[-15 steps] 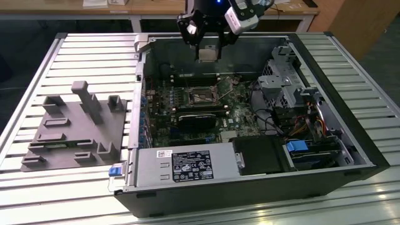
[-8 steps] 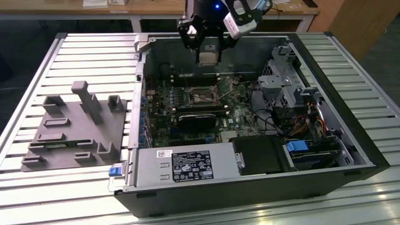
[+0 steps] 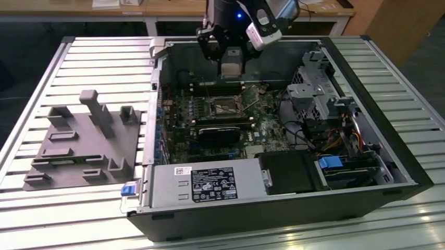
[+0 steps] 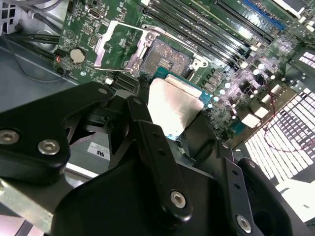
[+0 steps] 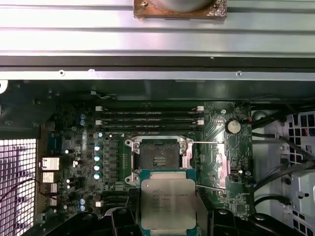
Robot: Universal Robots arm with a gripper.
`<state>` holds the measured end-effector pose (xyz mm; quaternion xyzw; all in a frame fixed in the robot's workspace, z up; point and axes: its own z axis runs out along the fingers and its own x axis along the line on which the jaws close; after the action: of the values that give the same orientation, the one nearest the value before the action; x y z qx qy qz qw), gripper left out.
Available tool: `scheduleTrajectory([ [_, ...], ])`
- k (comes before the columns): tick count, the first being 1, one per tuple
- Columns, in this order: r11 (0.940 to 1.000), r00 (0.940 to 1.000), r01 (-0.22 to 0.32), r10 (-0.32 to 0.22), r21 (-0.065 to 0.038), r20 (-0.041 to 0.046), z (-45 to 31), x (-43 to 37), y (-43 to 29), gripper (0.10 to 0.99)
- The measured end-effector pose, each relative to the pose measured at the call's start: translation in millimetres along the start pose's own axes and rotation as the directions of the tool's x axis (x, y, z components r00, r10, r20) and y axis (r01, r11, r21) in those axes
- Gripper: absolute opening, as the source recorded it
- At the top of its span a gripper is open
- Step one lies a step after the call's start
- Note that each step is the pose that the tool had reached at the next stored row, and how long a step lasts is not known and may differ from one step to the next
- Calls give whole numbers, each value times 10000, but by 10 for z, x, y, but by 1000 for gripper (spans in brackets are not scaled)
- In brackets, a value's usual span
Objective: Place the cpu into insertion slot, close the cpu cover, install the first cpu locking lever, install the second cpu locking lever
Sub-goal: 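Place the cpu into insertion slot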
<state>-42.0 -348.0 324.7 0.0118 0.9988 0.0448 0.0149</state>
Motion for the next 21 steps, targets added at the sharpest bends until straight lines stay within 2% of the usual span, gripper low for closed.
scheduleTrajectory([
  [14,10000,10000,-11,11,27,60,210,20,-19,537],
  [21,9997,9997,-249,248,46,83,294,23,-27,537],
])
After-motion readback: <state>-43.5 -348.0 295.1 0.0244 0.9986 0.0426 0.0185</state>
